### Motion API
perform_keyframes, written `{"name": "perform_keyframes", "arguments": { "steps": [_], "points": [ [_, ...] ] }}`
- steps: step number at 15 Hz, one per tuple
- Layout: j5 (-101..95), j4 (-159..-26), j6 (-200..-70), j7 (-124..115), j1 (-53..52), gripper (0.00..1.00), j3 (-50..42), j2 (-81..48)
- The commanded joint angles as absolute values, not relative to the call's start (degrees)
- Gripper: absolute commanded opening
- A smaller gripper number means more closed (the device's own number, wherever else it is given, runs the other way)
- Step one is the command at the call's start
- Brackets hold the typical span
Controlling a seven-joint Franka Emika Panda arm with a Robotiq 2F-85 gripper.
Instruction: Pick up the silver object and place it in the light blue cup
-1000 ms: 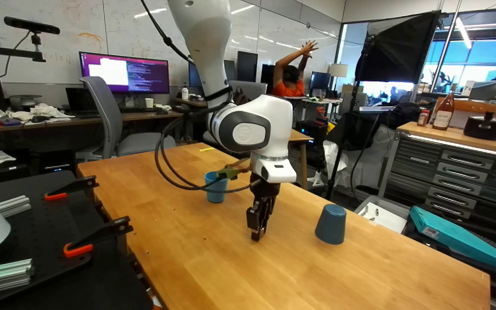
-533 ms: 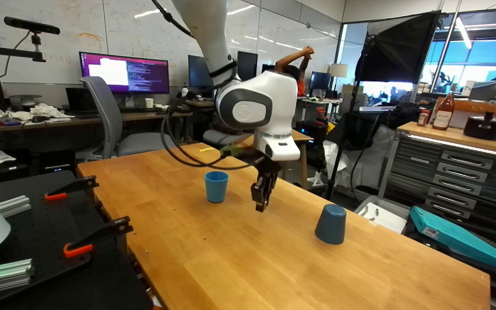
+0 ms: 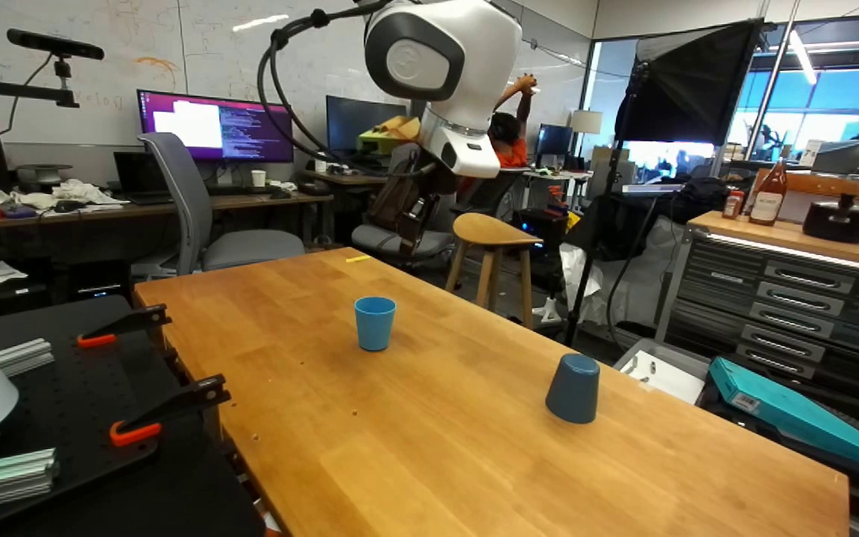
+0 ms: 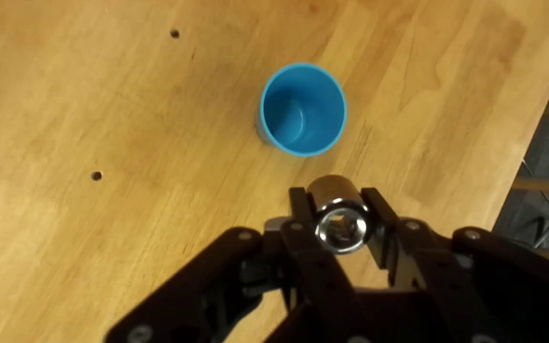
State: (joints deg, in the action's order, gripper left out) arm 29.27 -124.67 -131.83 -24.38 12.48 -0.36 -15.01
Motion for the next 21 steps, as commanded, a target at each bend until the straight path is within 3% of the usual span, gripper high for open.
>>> {"name": "perform_keyframes", "arguments": {
  "steps": [1,11,21],
  "points": [
    [31.18,-126.02,-128.31,-23.44,9.26,0.08,-1.17,-13.75],
    [31.61,-119.01,-138.06,-26.74,3.9,0.08,-0.54,-26.37],
    [30.66,-115.98,-135.35,-31.38,3.55,0.08,-1.14,-32.81]
  ]
}}
